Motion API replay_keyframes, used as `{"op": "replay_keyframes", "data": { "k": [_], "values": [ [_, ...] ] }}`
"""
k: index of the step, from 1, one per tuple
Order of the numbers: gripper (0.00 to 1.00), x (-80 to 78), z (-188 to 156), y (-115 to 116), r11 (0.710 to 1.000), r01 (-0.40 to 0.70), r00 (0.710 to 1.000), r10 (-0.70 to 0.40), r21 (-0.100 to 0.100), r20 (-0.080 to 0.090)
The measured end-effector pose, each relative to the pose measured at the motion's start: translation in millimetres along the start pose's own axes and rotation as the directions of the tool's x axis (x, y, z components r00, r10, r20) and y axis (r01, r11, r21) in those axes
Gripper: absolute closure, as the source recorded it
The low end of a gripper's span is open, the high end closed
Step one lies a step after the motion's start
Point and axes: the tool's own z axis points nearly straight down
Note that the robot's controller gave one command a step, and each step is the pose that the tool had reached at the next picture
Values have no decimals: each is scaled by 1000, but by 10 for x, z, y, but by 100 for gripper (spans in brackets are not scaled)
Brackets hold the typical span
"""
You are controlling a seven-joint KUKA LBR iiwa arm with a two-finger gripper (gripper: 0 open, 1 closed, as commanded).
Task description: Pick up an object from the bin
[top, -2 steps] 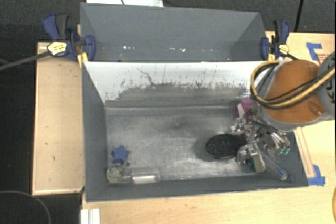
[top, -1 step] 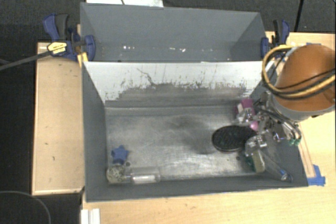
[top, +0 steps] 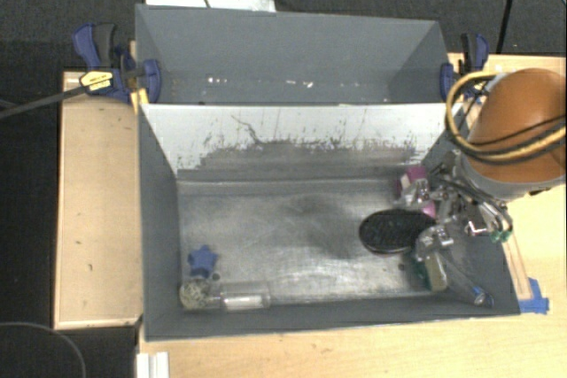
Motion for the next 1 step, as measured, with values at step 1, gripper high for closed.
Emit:
{"op": "replay_keyframes", "data": {
  "k": [1],
  "values": [
    [100,-10,-203,1,1000,-2,1000,2,0,1]
  ]
}}
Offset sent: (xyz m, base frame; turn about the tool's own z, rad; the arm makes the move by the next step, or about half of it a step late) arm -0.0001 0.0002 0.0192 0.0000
